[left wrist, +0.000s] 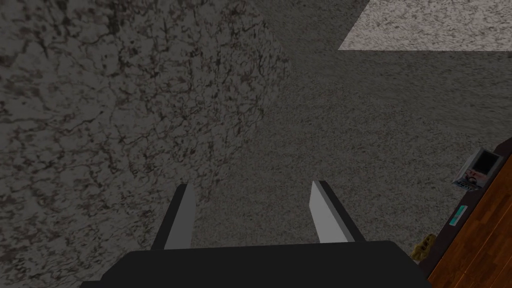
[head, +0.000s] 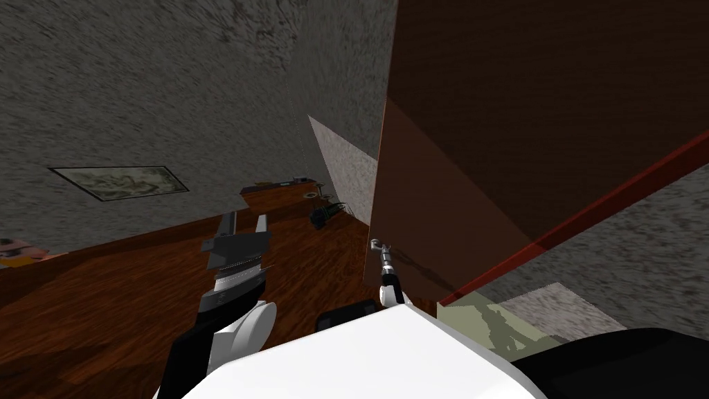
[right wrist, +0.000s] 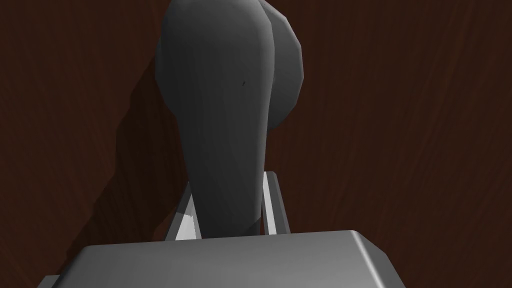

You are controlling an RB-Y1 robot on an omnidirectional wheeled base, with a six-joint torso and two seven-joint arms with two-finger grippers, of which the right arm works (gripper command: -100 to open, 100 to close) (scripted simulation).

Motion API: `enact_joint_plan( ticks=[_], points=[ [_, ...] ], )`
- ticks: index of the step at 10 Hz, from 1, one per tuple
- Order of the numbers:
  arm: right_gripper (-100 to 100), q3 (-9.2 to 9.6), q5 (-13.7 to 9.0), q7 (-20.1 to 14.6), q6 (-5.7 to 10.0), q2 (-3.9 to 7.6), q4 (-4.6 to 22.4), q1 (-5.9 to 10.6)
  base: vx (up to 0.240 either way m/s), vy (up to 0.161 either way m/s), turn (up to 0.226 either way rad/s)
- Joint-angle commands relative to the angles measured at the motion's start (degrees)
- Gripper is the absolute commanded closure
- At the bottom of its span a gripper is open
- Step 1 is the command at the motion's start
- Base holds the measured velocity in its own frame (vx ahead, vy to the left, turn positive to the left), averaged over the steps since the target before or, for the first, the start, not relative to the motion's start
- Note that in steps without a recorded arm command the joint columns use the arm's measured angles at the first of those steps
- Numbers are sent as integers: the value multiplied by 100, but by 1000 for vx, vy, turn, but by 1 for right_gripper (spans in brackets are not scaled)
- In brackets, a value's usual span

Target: Push the door open

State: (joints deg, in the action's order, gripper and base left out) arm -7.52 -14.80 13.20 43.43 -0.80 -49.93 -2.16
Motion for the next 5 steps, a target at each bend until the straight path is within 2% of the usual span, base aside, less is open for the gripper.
enact_joint_plan(
  ticks=[1,2,3,5],
  points=[
    [100,-83,-49,38,28,-162,-17,9,183,93,-89],
    [100,-78,-39,30,11,-80,-51,-19,70,35,-53],
    [100,-198,-119,64,24,85,-67,-31,133,25,-23],
    [100,-290,-185,92,30,173,-74,-38,204,50,-58]
  ],
)
